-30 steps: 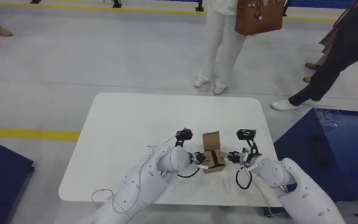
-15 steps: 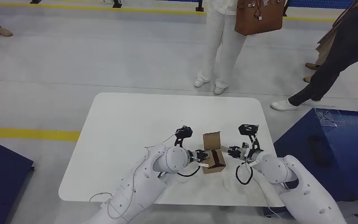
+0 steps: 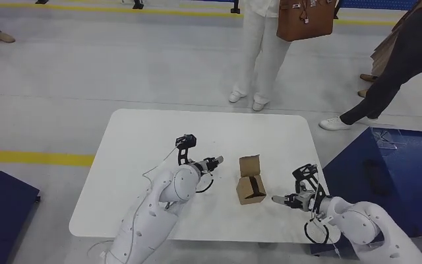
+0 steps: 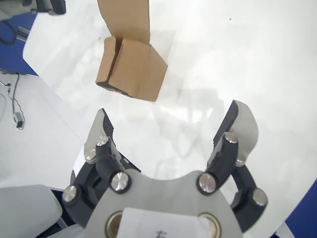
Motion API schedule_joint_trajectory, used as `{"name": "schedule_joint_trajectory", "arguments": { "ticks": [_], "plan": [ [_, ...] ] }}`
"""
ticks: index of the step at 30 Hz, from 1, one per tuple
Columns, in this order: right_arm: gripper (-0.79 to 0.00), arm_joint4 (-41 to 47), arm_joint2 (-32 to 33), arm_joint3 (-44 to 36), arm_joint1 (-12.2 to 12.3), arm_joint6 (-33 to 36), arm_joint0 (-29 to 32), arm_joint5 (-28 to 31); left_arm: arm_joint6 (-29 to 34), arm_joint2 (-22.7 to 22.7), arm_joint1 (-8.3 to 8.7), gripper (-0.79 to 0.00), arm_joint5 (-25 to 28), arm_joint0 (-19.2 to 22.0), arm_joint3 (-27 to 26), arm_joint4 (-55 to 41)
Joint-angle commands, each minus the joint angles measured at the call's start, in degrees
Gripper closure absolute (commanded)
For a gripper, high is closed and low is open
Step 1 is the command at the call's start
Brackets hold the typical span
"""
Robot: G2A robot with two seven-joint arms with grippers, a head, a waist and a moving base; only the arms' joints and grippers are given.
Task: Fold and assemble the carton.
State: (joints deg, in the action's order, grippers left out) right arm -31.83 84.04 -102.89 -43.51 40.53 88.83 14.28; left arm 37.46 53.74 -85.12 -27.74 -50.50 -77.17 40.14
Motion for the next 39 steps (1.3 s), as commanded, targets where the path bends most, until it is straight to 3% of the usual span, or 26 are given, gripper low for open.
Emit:
{"name": "schedule_joint_trajectory", "arguments": {
  "ticks": [1,11,18,27,33,39],
  "plan": [
    [-0.785,-1.3,-1.0,-0.6,-0.1,-0.1,0.6,-0.2,-1.0,-1.3,-0.81,-0.785,0.5,2.4,3.9,-1.3],
    [-0.785,-6.8,-7.2,0.7,-1.4,-0.8,-2.4,-3.0,-2.9,-7.5,-5.37,-0.785,4.9,11.8,20.3,-8.7],
    [-0.785,-8.1,-7.3,2.7,-1.9,-2.6,-4.1,-5.4,-3.7,-8.8,-7.42,-0.785,9.1,15.0,26.5,-12.5],
    [-0.785,-6.6,-6.4,5.2,-2.6,-3.8,-6.2,-8.8,-1.9,-7.9,-7.32,-0.785,12.7,13.1,24.7,-13.1],
    [-0.785,-5.9,-7.0,6.1,-3.2,-3.8,-7.7,-9.7,-1.0,-7.0,-6.6,-0.785,11.8,10.8,20.7,-11.1],
    [-0.785,-7.9,-5.5,5.5,-2.7,-0.4,-6.4,-2.5,0.3,-5.8,-5.87,-0.785,11.6,8.6,16.6,-9.6]
  ]
}}
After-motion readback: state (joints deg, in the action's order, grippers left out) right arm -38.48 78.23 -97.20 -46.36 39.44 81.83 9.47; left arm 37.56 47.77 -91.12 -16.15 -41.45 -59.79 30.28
